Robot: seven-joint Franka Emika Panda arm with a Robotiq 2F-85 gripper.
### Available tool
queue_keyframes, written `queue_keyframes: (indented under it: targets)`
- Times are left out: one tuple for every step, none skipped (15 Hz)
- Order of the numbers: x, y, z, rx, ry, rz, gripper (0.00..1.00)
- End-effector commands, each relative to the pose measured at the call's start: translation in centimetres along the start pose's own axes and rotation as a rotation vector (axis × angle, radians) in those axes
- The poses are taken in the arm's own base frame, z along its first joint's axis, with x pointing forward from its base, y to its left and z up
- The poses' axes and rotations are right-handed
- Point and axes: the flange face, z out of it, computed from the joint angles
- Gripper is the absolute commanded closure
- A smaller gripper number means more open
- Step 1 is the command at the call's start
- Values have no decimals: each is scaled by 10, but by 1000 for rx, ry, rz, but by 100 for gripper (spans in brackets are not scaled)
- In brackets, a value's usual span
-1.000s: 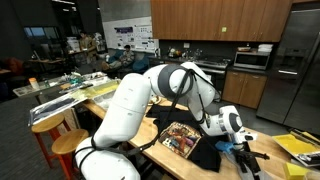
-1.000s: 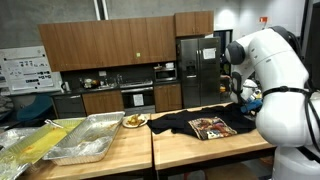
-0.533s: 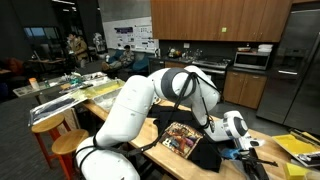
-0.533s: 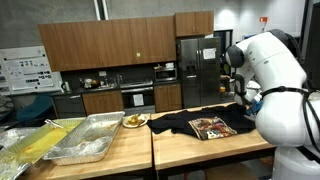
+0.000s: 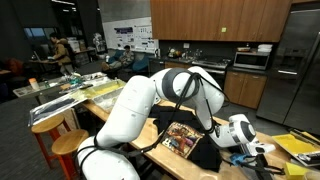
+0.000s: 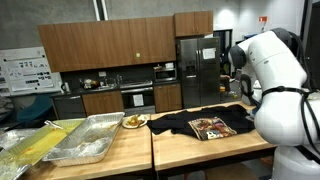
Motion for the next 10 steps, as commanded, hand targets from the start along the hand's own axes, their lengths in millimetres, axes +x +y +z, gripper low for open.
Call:
queue_keyframes:
  targets:
    - [3,52,-26,145,46,127,0]
    - [4,65,-34,184,72,153,0]
    - [5,78,-42,224,96,177,0]
    - [5,89,-51,272,113,196,0]
    - [6,100,-59,322,126,206,0]
    - [18,70,-40,225,123,175,0]
    - [17,82,-48,263,129,189,0]
    - [16,90,-54,285,126,196,0]
    - [14,96,-57,298,120,201,0]
    - [12,98,-58,304,117,203,0]
